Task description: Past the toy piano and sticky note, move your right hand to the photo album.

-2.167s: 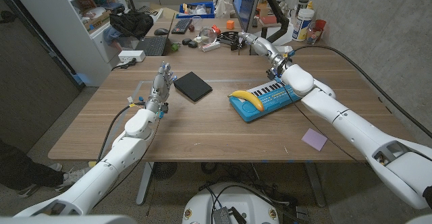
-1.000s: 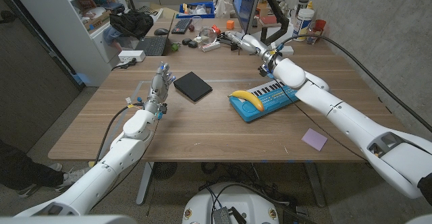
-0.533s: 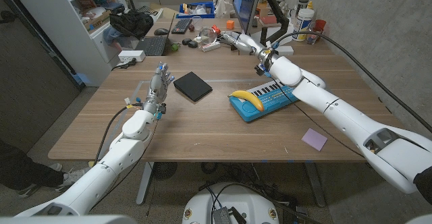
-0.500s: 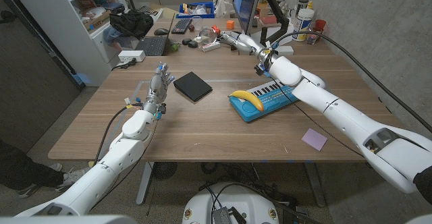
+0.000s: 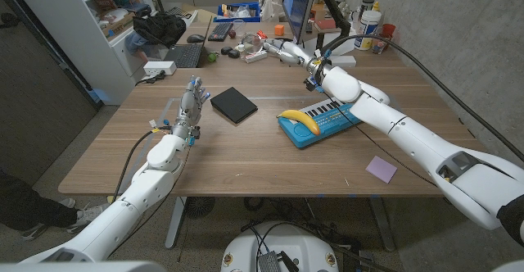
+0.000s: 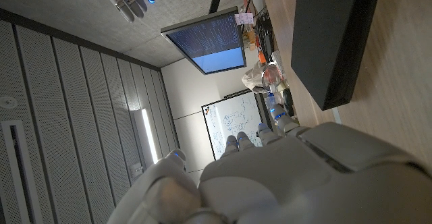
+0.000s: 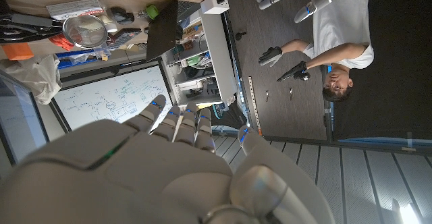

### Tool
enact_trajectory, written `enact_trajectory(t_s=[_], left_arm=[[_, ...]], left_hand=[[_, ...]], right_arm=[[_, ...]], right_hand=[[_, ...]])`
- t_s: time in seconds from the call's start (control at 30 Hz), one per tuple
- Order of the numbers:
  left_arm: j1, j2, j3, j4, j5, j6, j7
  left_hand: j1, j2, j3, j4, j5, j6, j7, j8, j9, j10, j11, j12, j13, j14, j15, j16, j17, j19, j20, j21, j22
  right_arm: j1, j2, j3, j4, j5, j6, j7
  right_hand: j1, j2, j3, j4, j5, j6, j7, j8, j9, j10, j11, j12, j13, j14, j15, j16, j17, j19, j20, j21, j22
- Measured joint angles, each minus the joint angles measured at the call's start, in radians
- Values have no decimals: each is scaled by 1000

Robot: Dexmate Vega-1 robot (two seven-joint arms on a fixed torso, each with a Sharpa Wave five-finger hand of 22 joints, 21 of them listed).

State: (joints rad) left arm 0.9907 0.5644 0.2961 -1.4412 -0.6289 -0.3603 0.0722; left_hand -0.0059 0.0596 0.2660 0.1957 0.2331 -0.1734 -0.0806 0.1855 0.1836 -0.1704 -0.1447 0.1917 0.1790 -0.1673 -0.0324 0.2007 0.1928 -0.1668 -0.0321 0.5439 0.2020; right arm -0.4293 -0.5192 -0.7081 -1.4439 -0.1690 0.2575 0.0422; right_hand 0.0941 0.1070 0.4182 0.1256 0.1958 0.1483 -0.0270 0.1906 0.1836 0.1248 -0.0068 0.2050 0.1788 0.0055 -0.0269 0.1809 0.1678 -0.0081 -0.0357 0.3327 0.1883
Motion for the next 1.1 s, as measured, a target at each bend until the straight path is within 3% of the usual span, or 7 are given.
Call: enact_trajectory(t_s=[1.1], left_arm=[[19,2,-6,-18,0,-9,6]], left_hand=[[0,0,0,0,4,0,0,0,0,0,0,0,0,0,0,0,0,0,0,0,0]], right_arm=[[55,27,-72,26,-113,-23,28]], right_hand=[[0,0,0,0,-4,0,0,0,0,0,0,0,0,-4,4,0,0,0,0,-8,0]])
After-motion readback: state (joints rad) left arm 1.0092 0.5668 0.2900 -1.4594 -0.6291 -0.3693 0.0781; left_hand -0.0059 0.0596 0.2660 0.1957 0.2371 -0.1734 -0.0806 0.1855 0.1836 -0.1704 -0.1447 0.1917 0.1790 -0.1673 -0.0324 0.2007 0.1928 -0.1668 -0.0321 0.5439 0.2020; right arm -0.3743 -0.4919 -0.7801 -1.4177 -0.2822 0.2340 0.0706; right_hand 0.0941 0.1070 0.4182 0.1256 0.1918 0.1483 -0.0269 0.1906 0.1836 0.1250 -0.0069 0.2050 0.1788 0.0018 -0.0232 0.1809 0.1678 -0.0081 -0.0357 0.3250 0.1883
